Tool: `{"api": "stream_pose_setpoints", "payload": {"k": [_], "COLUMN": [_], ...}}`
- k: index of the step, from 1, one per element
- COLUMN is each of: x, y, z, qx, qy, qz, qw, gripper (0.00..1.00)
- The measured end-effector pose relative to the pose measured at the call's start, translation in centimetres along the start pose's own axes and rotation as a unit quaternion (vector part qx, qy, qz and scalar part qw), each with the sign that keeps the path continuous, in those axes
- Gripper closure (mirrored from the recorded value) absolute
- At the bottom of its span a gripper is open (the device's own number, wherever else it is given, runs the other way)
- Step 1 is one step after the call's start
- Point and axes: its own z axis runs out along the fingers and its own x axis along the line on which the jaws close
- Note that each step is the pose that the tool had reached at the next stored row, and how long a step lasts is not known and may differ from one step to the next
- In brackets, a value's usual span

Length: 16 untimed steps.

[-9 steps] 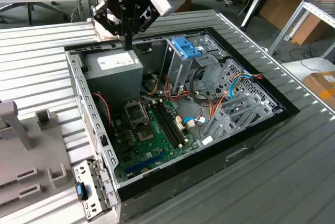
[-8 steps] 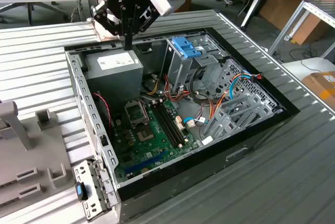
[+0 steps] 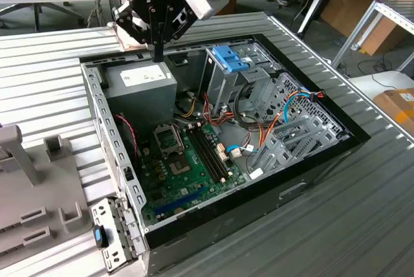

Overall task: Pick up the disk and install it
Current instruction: 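Reach for the disk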

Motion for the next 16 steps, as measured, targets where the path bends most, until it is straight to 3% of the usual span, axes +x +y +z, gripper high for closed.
{"api": "stream_pose_setpoints", "payload": {"k": [16], "x": [1.12], "y": [-0.08], "z": [-0.03], "qx": [0.0], "qy": [0.0], "qz": [0.0], "qw": [1.0], "gripper": [0.89]}}
